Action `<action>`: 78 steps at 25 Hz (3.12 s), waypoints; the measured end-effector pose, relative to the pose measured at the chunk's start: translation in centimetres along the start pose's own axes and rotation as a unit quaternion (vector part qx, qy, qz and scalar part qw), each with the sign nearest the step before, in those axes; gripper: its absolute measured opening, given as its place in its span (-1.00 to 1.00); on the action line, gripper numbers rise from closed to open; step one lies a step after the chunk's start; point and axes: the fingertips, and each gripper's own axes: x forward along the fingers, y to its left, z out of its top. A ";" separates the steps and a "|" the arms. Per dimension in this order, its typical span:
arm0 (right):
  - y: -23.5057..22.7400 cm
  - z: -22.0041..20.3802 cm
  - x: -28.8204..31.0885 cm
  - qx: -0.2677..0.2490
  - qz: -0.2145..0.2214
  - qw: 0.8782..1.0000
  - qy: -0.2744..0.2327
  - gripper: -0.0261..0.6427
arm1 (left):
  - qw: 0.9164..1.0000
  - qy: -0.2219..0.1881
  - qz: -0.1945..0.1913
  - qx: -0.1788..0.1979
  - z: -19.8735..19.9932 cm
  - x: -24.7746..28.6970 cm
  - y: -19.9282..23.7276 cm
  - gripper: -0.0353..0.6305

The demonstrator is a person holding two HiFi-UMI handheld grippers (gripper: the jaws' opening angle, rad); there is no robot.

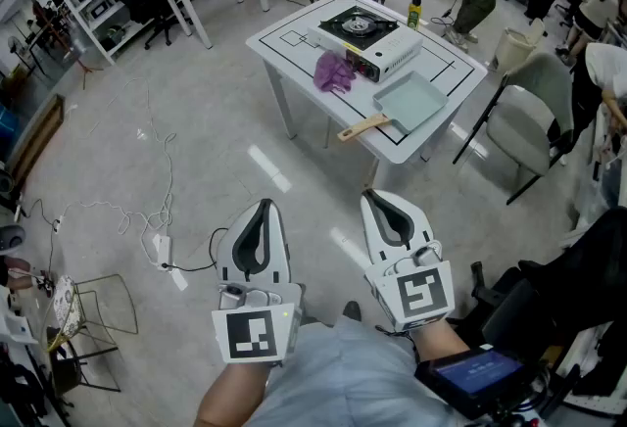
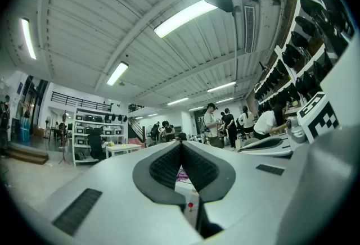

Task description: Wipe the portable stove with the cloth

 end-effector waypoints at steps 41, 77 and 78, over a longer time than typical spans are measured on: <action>-7.7 0.5 35.3 0.013 -0.124 0.992 0.022 -0.76 | 0.998 0.003 -0.068 -0.012 -5.4 30.1 24.8 -0.84; -29.1 -2.9 53.3 0.073 -0.272 0.958 0.045 -0.75 | 0.967 0.021 -0.255 -0.015 -10.4 64.4 20.5 -0.84; -29.4 -2.6 53.4 0.071 -0.277 0.957 0.046 -0.75 | 0.965 0.020 -0.260 -0.017 -10.4 65.1 20.5 -0.84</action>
